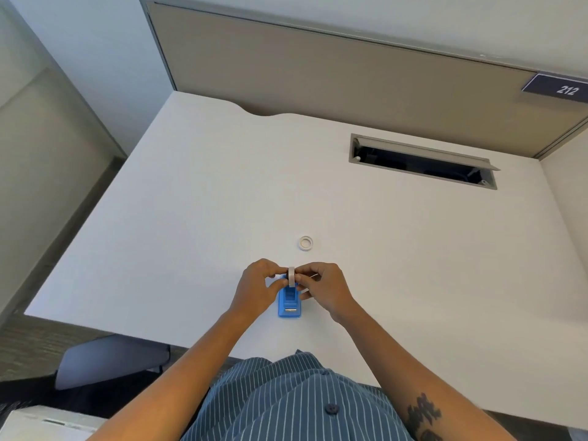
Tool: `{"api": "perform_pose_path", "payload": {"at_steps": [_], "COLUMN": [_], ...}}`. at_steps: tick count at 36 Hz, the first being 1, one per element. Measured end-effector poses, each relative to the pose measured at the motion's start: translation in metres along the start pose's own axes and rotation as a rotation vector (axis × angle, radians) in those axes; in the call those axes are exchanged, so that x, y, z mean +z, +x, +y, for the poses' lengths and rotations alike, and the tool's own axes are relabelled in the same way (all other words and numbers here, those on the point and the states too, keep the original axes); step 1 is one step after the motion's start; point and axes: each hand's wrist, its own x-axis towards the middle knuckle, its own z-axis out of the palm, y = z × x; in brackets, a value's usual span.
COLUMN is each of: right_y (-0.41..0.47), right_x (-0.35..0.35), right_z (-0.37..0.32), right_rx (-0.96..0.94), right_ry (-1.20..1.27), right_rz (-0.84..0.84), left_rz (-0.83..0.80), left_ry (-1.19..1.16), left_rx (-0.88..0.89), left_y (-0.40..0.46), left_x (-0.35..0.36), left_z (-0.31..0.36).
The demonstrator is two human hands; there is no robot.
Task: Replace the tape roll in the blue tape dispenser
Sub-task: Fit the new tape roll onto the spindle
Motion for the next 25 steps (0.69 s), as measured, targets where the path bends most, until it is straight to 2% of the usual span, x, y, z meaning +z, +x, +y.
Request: {"api": "perform_pose_path", "payload": {"at_steps": [10, 25], "right_y": [-0.003, 0.000], "right_x": [0.001, 0.002], "right_z": [0.007, 0.011], "right_rx": [0.004, -0.008], "right_ry": [-0.059, -0.071], "right_rz": [-0.002, 0.009], "left_rz": [-0.043, -0.010], "left_ry": [0.064, 0.112], "left_rx": [0.070, 0.109], "left_y": [-0.004, -0.008], "left_x": [0.001, 0.002], "left_z": [-0.004, -0.002]}}
